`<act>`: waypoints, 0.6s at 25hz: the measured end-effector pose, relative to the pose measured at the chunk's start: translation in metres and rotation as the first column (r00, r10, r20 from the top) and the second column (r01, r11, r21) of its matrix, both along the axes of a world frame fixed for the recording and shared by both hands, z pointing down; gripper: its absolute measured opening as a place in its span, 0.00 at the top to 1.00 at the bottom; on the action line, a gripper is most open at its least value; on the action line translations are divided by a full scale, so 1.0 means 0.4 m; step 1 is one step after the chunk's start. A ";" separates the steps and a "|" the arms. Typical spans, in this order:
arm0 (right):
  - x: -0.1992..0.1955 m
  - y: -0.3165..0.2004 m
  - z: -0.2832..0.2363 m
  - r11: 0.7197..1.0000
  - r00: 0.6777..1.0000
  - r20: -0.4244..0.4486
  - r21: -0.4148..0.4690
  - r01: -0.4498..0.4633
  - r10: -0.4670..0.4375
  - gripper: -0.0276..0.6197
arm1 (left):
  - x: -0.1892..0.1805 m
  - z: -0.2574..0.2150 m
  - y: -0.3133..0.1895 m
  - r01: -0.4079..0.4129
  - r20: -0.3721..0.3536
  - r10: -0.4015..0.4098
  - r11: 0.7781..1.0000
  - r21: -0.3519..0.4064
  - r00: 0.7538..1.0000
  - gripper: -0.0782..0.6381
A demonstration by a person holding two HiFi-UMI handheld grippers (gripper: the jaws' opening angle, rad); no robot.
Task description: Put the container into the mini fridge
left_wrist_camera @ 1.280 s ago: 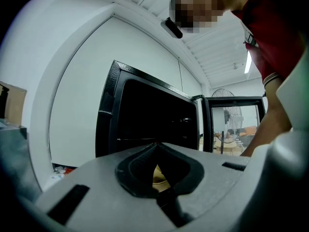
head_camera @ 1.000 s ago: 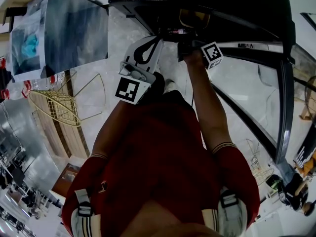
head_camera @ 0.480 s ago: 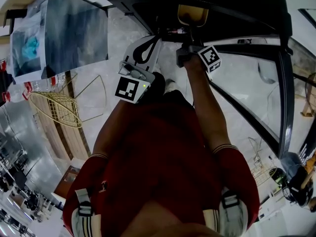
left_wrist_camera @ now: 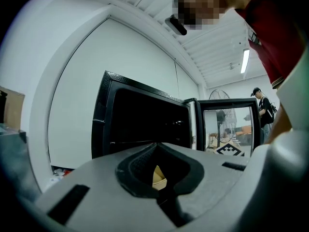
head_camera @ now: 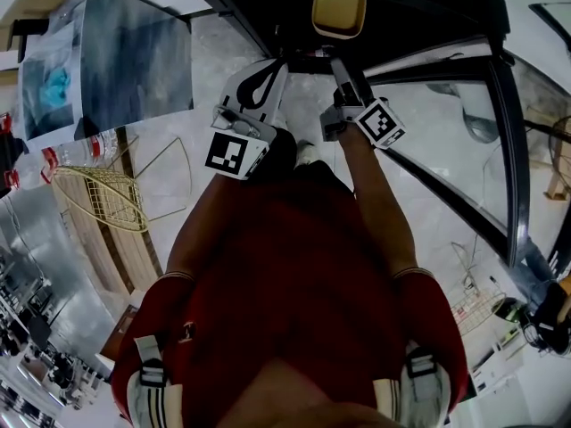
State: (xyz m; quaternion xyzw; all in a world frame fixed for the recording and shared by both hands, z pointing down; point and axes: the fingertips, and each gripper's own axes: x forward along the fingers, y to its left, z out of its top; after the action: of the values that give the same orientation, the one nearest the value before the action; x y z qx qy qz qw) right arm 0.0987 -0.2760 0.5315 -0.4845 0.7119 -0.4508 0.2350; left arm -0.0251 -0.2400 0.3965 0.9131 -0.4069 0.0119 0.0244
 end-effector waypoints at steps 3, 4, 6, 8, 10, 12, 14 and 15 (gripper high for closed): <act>-0.002 0.028 -0.093 0.994 0.997 -0.068 0.091 0.055 -0.049 0.43 | 0.011 -0.017 0.020 -0.006 -0.004 0.006 1.000 0.009 1.000 0.88; -0.003 0.038 -0.125 0.990 0.994 -0.095 0.120 0.073 -0.061 0.47 | 0.016 -0.025 0.027 -0.008 -0.006 0.008 1.000 0.013 1.000 0.88; -0.006 0.063 -0.188 0.979 0.984 -0.156 0.175 0.107 -0.080 0.57 | 0.025 -0.038 0.044 -0.010 -0.011 0.010 1.000 0.018 1.000 0.88; -0.007 0.091 -0.243 0.963 0.971 -0.220 0.229 0.142 -0.091 0.64 | 0.035 -0.053 0.064 -0.013 -0.012 0.014 1.000 0.026 1.000 0.88; -0.007 0.120 -0.286 0.946 0.954 -0.282 0.271 0.178 -0.099 0.70 | 0.047 -0.067 0.083 -0.015 -0.013 0.015 0.999 0.035 1.000 0.88; -0.006 0.148 -0.320 0.928 0.934 -0.343 0.304 0.215 -0.104 0.77 | 0.060 -0.081 0.101 -0.013 -0.013 0.014 0.999 0.045 1.000 0.88; -0.009 0.176 -0.349 0.909 0.908 -0.406 0.331 0.253 -0.105 0.83 | 0.071 -0.095 0.119 -0.010 -0.012 0.011 0.998 0.055 1.000 0.88; -0.012 0.191 -0.362 0.899 0.894 -0.436 0.343 0.271 -0.103 0.86 | 0.076 -0.102 0.130 -0.009 -0.011 0.009 0.998 0.059 1.000 0.88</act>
State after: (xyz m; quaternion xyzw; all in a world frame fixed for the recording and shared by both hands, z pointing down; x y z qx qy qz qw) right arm 0.0941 -0.1997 0.3867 -0.4377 0.8652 -0.2078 0.1291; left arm 0.0051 -0.1881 0.3558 0.9152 -0.4029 -0.0050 -0.0004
